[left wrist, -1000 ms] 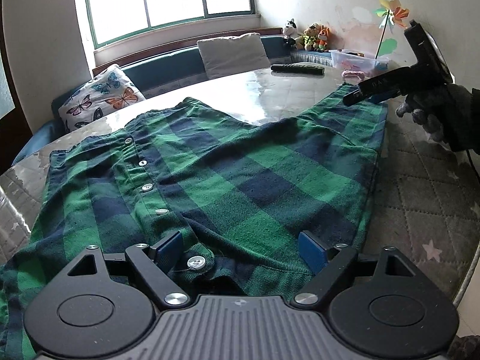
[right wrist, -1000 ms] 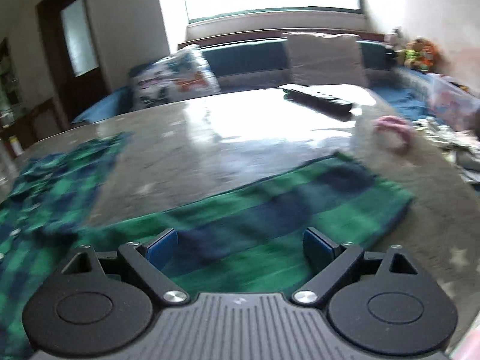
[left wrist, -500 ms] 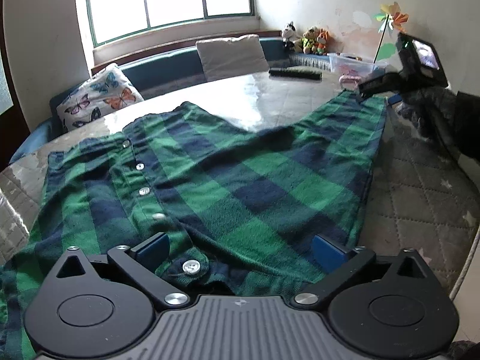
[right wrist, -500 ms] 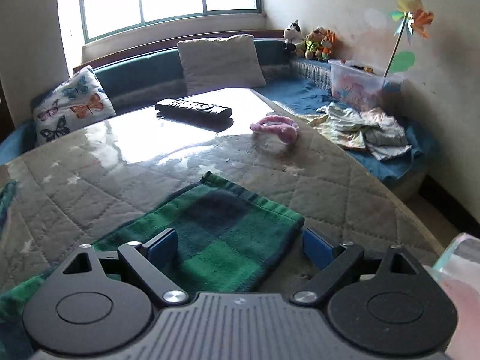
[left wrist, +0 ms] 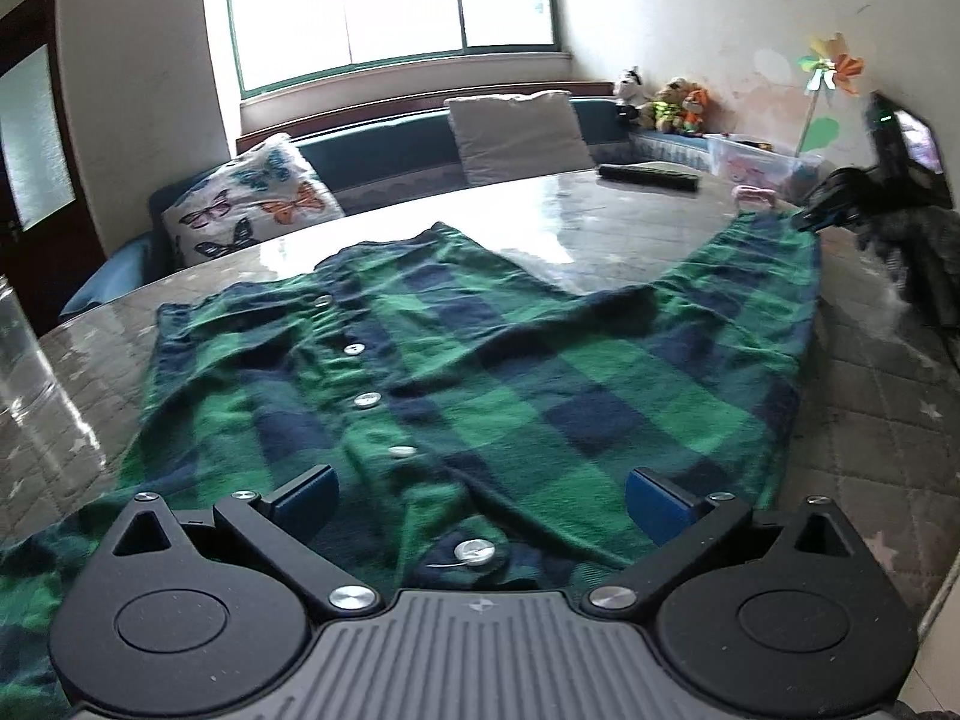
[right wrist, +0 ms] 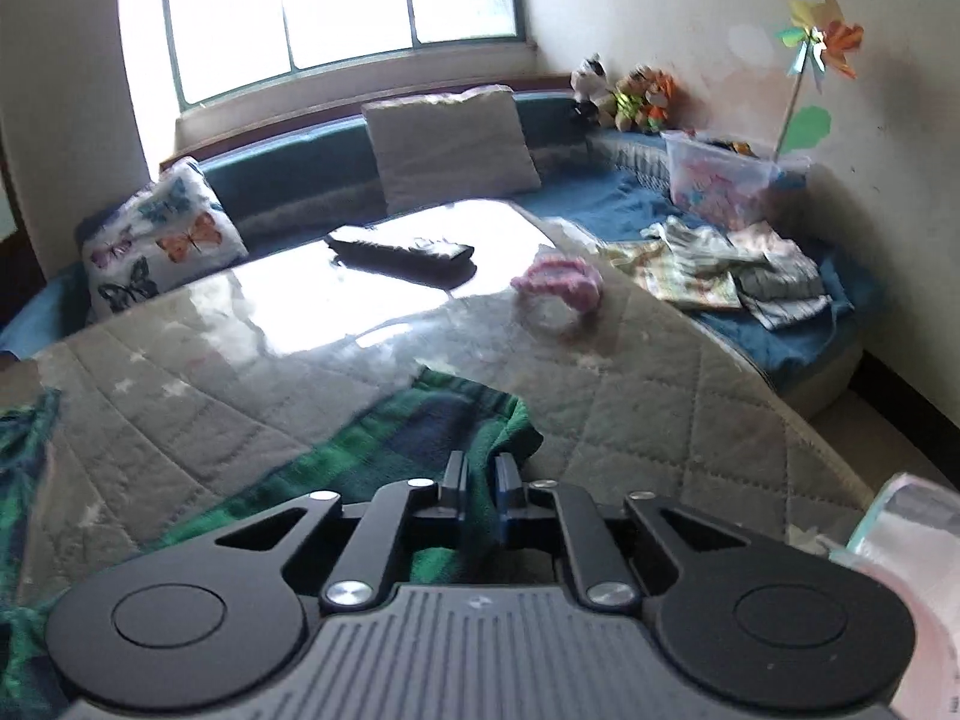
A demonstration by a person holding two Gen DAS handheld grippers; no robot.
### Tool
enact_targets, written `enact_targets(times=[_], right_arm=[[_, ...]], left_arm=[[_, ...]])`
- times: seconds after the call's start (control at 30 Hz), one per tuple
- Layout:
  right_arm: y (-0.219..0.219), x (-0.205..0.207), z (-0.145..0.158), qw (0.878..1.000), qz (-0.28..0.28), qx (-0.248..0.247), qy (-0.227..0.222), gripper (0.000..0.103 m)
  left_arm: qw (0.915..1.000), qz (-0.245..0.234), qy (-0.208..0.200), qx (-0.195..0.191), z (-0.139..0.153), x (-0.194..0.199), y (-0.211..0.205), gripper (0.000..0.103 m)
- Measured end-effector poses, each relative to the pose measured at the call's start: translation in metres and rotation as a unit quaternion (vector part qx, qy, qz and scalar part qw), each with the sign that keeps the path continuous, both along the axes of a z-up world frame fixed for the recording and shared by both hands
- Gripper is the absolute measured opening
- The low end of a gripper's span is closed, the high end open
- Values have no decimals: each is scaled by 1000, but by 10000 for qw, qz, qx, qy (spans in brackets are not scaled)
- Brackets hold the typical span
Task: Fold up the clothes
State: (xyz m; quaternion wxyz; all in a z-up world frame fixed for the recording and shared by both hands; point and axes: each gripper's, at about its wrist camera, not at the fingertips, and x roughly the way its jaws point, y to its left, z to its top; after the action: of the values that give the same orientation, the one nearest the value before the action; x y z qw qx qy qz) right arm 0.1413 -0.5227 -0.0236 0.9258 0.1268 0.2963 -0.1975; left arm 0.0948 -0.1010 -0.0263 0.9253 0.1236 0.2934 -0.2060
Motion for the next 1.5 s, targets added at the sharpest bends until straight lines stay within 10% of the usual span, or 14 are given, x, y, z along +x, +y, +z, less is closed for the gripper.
enact_targets(times=[0.37,0.67,1.23,1.5], right_arm=[[75,-18,70,9872,1407,-154,-737,5],[189,-19,105,9499,2984,-193,-907,5],[359,-35,72,8780,4773,109,-350,6],[363,-63,63,8515,5235,131,-269,34]], left_arm=[[9982,579,-17,-156,-1,2,34,103],[9940,1021,-66,-388,-2,-9,72,103],[9869,1462,6,-684,-11,-22,115,103],[9864,1504,-6,-663,-10,-22,115,103]])
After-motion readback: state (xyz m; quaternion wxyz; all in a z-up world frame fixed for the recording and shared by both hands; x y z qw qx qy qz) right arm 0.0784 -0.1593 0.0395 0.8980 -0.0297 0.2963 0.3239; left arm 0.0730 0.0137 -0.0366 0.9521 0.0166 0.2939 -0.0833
